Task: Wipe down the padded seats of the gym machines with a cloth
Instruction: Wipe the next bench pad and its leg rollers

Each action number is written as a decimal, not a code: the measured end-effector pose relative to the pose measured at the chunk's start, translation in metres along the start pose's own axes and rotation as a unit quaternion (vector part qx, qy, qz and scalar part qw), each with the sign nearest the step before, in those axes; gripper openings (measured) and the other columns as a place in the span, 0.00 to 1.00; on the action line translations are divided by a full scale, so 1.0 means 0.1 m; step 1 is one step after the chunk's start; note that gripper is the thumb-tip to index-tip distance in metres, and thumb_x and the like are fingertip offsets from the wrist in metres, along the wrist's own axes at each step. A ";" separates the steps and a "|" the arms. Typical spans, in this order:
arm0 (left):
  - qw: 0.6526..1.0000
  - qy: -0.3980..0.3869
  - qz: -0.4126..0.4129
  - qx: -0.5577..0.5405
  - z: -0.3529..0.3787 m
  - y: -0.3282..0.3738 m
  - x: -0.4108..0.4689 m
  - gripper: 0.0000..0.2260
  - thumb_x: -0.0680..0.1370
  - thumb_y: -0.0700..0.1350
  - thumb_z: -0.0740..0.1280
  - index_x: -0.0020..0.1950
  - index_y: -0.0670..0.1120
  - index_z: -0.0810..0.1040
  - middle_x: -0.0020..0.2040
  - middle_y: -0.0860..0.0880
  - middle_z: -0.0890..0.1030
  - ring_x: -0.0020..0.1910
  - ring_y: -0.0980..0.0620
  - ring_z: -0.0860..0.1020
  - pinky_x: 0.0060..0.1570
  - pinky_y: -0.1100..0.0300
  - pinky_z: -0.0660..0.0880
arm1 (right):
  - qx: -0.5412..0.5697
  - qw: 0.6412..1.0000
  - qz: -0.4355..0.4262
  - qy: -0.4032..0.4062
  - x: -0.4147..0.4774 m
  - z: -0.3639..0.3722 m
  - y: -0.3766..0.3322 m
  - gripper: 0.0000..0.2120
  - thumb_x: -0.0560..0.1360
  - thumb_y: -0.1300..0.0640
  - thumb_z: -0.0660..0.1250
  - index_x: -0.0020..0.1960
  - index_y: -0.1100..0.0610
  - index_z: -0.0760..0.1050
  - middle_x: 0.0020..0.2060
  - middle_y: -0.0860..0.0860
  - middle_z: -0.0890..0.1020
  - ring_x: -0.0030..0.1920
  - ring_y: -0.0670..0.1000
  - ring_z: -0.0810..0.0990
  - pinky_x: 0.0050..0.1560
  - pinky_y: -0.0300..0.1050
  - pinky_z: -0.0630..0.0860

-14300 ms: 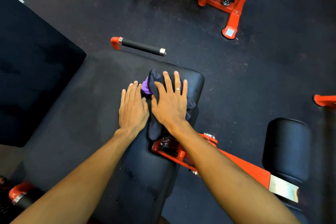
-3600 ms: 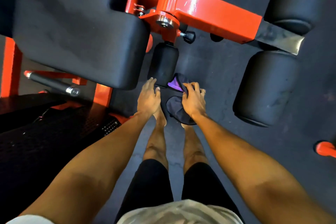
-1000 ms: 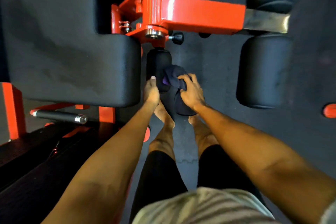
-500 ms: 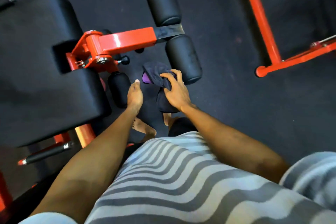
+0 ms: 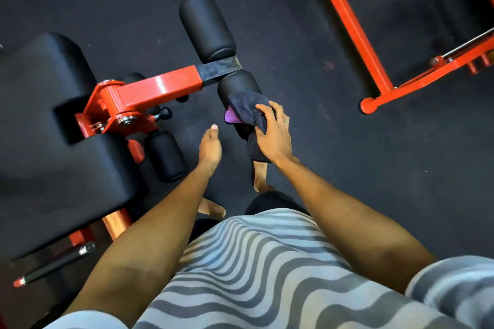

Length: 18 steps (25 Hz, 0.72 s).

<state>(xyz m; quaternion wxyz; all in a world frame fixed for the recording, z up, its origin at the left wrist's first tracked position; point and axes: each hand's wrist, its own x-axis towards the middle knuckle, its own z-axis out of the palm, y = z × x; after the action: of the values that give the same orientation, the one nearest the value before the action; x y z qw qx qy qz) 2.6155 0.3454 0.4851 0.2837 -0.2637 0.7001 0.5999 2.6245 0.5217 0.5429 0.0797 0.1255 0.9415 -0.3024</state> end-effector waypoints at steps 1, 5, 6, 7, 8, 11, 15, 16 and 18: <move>1.000 -0.005 -0.005 0.000 0.06 0.00 0.05 0.26 0.86 0.59 0.51 0.79 0.47 0.66 0.77 0.46 0.68 0.76 0.47 0.66 0.77 0.48 0.60 | -0.021 1.000 0.002 -0.017 0.07 0.05 0.05 0.27 0.79 0.60 0.66 0.75 0.44 0.67 0.78 0.47 0.58 0.77 0.61 0.56 0.60 0.60 0.76; 1.000 -0.015 -0.023 -0.016 0.34 0.04 0.14 0.26 0.86 0.60 0.51 0.78 0.48 0.67 0.76 0.48 0.70 0.75 0.49 0.68 0.75 0.50 0.63 | -0.146 0.985 -0.054 -0.071 0.26 0.37 0.28 0.27 0.82 0.48 0.65 0.80 0.43 0.63 0.82 0.54 0.53 0.79 0.71 0.48 0.75 0.67 0.62; 0.999 -0.012 -0.033 -0.037 0.41 0.06 0.15 0.25 0.86 0.59 0.51 0.78 0.48 0.68 0.75 0.49 0.71 0.74 0.50 0.69 0.72 0.54 0.65 | -0.165 0.981 -0.071 -0.071 0.32 0.41 0.31 0.28 0.81 0.47 0.65 0.80 0.43 0.63 0.82 0.55 0.53 0.79 0.72 0.49 0.76 0.68 0.59; 0.997 -0.011 -0.044 -0.061 0.48 0.04 0.17 0.24 0.86 0.58 0.51 0.77 0.48 0.70 0.73 0.50 0.73 0.72 0.52 0.71 0.68 0.58 0.67 | -0.178 0.978 -0.085 -0.068 0.38 0.44 0.32 0.28 0.81 0.46 0.65 0.79 0.43 0.64 0.82 0.57 0.54 0.78 0.74 0.50 0.76 0.69 0.59; 0.995 -0.008 -0.052 -0.083 0.55 0.05 0.18 0.23 0.86 0.58 0.51 0.75 0.49 0.72 0.71 0.51 0.75 0.69 0.54 0.73 0.63 0.62 0.68 | -0.187 0.975 -0.098 -0.067 0.45 0.44 0.33 0.27 0.81 0.46 0.65 0.79 0.43 0.64 0.82 0.57 0.55 0.78 0.74 0.50 0.76 0.69 0.59; 0.988 0.022 -0.064 -0.139 0.77 0.12 0.25 0.23 0.86 0.58 0.51 0.74 0.49 0.73 0.68 0.52 0.77 0.63 0.58 0.75 0.54 0.68 0.70 | -0.183 0.969 -0.140 -0.089 0.78 0.42 0.34 0.25 0.82 0.46 0.64 0.78 0.43 0.66 0.82 0.57 0.56 0.78 0.74 0.52 0.74 0.70 0.60; 0.974 0.078 -0.080 -0.195 0.99 0.14 0.39 0.22 0.86 0.60 0.51 0.67 0.51 0.78 0.64 0.50 0.81 0.60 0.57 0.80 0.58 0.62 0.76 | -0.139 0.967 -0.170 -0.130 1.39 0.34 0.28 0.24 0.83 0.44 0.61 0.78 0.40 0.66 0.82 0.52 0.55 0.79 0.70 0.51 0.73 0.68 0.65; 0.971 0.084 -0.075 -0.212 1.02 0.13 0.43 0.21 0.86 0.60 0.51 0.64 0.54 0.79 0.63 0.51 0.82 0.61 0.56 0.80 0.63 0.58 0.75 | -0.120 0.969 -0.162 -0.140 1.52 0.30 0.26 0.24 0.83 0.42 0.60 0.78 0.39 0.64 0.82 0.50 0.54 0.79 0.69 0.52 0.72 0.66 0.67; 0.967 0.095 -0.070 -0.226 1.08 0.13 0.46 0.20 0.85 0.61 0.50 0.61 0.56 0.79 0.60 0.53 0.83 0.64 0.53 0.79 0.69 0.53 0.72 | -0.065 0.976 -0.137 -0.154 1.65 0.26 0.32 0.24 0.84 0.41 0.57 0.79 0.39 0.60 0.81 0.48 0.54 0.78 0.67 0.55 0.70 0.65 0.67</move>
<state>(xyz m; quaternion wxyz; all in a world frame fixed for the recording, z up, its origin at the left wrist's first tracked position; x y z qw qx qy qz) 2.5825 0.4523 0.4481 0.1899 -0.4249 0.5498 0.6936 2.4779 0.5626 0.4675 0.1896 -0.0586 0.9438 -0.2642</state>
